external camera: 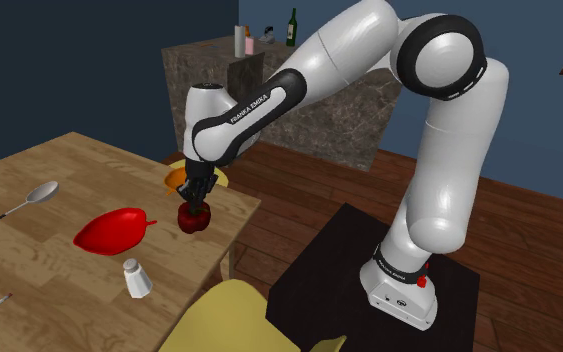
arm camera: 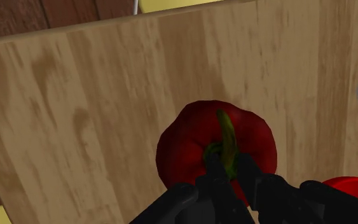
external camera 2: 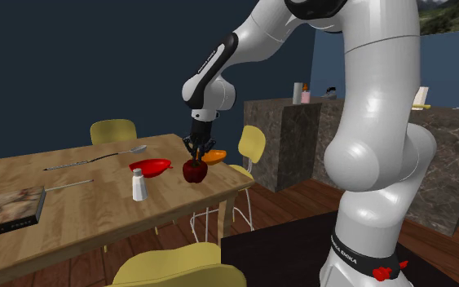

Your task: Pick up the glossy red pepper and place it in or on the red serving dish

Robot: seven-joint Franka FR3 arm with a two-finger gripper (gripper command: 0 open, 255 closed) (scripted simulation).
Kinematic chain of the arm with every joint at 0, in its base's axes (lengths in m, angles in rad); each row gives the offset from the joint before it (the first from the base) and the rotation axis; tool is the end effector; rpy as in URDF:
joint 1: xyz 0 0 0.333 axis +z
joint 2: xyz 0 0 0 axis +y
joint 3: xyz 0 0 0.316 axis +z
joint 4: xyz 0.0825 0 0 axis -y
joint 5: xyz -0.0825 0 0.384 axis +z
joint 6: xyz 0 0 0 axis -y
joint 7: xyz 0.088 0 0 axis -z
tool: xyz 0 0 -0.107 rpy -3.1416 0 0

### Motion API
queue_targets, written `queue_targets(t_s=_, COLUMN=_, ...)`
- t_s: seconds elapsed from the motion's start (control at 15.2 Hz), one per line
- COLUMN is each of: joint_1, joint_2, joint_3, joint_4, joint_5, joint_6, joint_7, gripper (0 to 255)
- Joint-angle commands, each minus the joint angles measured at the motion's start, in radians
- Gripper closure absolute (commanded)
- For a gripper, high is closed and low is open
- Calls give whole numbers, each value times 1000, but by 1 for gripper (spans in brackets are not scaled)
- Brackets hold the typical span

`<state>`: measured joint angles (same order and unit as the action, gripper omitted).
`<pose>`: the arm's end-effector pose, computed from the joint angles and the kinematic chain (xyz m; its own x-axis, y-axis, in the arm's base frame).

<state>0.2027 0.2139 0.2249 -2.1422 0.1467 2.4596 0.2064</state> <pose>0.5253 0.2369 0.3168 0.9930 0.0988 0.0642 0.1083 -0.9799 -0.1673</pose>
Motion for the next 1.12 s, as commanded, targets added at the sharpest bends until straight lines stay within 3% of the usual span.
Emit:
queue_targets(t_s=0.0, joint_1=0, joint_2=0, joint_3=0, joint_4=0, joint_5=0, joint_6=0, joint_7=0, gripper=255)
queue_targets(t_s=0.26, joint_1=0, joint_2=0, joint_3=0, joint_4=0, joint_5=0, joint_6=0, joint_7=0, gripper=255)
queue_targets(t_s=1.06, joint_1=-6, joint_2=-94, joint_3=1, joint_4=55, joint_5=7, joint_6=-148, joint_7=11, gripper=255)
